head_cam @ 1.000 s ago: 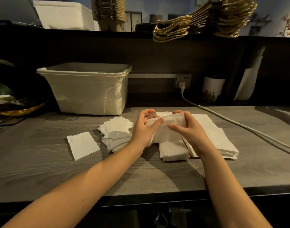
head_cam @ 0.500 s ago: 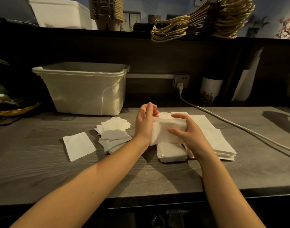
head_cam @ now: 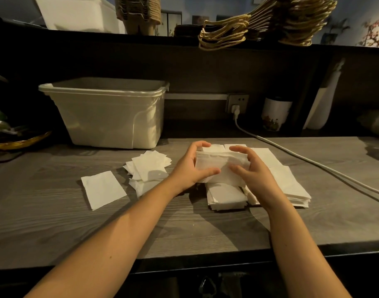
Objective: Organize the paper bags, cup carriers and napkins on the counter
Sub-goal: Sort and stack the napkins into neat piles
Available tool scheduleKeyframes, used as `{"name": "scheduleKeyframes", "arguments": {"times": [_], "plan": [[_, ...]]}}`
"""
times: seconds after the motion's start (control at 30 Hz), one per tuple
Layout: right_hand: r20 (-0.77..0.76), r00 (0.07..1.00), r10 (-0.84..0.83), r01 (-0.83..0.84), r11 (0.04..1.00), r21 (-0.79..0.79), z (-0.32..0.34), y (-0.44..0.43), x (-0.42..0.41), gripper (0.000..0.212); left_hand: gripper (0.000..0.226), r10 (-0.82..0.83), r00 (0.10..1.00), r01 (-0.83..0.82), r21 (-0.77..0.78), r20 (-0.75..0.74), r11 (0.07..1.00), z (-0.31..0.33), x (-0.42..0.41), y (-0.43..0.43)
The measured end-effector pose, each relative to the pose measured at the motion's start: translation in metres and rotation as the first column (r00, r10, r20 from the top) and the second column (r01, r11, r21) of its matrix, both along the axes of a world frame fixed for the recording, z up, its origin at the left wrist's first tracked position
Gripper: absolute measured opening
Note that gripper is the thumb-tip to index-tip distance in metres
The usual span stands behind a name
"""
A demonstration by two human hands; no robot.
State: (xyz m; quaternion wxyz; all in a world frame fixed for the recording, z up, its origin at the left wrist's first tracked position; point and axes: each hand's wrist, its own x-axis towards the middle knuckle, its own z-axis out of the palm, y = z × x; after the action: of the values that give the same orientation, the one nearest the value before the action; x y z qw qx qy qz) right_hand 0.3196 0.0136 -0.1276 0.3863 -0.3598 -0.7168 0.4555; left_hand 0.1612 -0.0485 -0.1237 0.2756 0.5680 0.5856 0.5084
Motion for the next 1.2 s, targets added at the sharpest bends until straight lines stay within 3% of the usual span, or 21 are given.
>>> {"name": "scheduleKeyframes", "arguments": {"times": [0.13,0.23,0.37,0.57,0.7,0.87,1.2], "plan": [[-0.009,1.0,0.017,-0.017,1.0,-0.024,0.001,-0.002,0.002,0.041,0.056,0.045,0.999,-0.046,0.043,0.021,0.998,-0.004,0.002,0.001],[0.04,0.999,0.032,-0.03,0.999,-0.045,-0.001,0.0,0.003,0.06,0.061,0.048,0.995,-0.055,0.088,0.085,0.995,-0.006,0.009,0.002],[0.075,0.997,0.031,-0.027,0.998,-0.061,-0.001,0.0,-0.001,0.075,0.068,0.02,0.999,-0.026,0.138,0.047,0.99,-0.009,0.017,0.005],[-0.038,0.997,-0.064,0.057,0.986,-0.156,0.002,0.0,0.0,0.057,0.049,0.048,0.995,-0.058,0.119,0.088,0.991,-0.007,0.011,0.004],[0.052,0.993,-0.105,0.106,0.994,-0.028,0.0,-0.003,0.0,0.065,0.041,0.058,0.996,-0.065,0.108,0.062,0.992,-0.007,0.011,0.003],[-0.14,0.98,-0.142,0.133,0.988,-0.073,0.005,0.0,0.002,0.041,0.033,0.089,0.992,-0.098,0.097,0.086,0.99,-0.007,0.007,0.004],[-0.028,0.995,-0.1,0.098,0.994,-0.054,-0.001,0.003,0.006,0.013,0.027,0.106,0.993,-0.11,0.093,0.047,0.99,-0.008,0.006,0.005]]}}
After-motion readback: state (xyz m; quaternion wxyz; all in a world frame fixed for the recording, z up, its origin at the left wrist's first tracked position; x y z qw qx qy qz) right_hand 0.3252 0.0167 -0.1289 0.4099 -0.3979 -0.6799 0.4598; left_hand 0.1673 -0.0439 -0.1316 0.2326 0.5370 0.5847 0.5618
